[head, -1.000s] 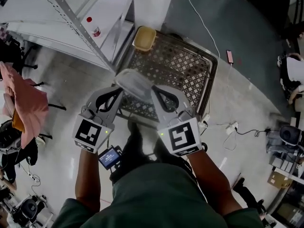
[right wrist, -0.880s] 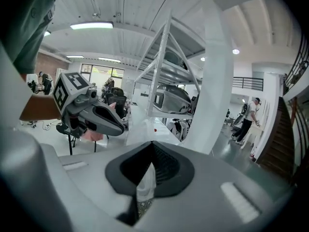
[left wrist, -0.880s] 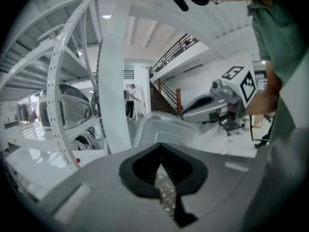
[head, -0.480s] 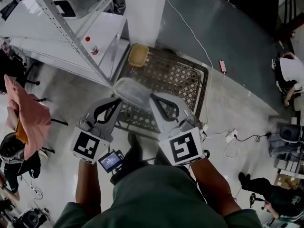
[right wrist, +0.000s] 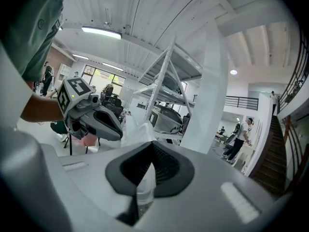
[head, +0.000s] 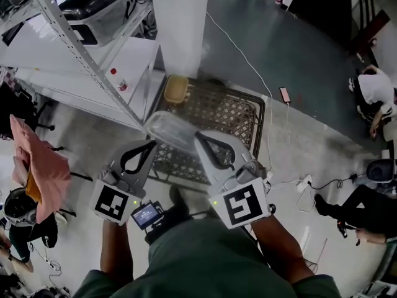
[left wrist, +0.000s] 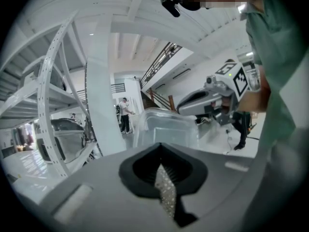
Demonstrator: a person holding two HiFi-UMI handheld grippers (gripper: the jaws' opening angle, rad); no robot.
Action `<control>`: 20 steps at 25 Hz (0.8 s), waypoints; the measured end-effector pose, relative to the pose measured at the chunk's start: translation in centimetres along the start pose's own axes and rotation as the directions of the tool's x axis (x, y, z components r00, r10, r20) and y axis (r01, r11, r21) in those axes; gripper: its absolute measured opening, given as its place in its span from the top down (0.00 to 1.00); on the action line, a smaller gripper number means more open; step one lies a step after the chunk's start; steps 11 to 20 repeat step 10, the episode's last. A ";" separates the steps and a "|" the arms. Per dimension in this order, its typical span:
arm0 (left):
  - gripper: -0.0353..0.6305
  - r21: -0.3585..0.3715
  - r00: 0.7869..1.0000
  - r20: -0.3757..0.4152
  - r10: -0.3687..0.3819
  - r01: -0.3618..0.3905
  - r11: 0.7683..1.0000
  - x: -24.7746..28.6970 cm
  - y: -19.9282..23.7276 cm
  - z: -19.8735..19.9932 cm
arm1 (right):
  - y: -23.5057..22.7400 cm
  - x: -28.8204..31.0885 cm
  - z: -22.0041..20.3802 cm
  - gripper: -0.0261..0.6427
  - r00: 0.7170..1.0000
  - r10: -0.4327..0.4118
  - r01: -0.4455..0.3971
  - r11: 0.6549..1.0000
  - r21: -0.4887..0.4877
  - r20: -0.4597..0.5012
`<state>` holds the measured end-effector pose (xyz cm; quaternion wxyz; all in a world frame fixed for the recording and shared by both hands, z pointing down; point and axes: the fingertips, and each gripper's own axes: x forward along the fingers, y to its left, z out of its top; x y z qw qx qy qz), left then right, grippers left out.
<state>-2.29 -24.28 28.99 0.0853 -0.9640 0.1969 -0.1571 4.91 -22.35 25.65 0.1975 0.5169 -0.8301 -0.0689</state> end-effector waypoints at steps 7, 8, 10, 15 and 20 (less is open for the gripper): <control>0.95 0.018 1.000 0.011 -0.010 0.010 1.000 -0.3 -0.6 1.3 | -0.3 -1.5 1.1 0.96 1.000 -0.019 0.019 1.000 0.001 0.018; 0.95 0.020 1.000 0.012 -0.010 0.010 1.000 -0.3 -0.8 1.4 | -0.4 -1.7 1.1 0.95 1.000 -0.021 0.021 1.000 0.003 0.019; 0.95 0.021 1.000 0.012 -0.011 0.011 1.000 -0.4 -1.0 1.6 | -0.4 -2.1 1.2 0.96 1.000 -0.023 0.023 1.000 0.006 0.021; 0.95 0.021 1.000 0.012 -0.011 0.011 1.000 -0.4 -1.0 1.6 | -0.4 -2.1 1.2 0.96 1.000 -0.023 0.023 1.000 0.006 0.021; 0.95 0.021 1.000 0.012 -0.011 0.011 1.000 -0.4 -1.0 1.6 | -0.4 -2.1 1.2 0.96 1.000 -0.023 0.023 1.000 0.006 0.021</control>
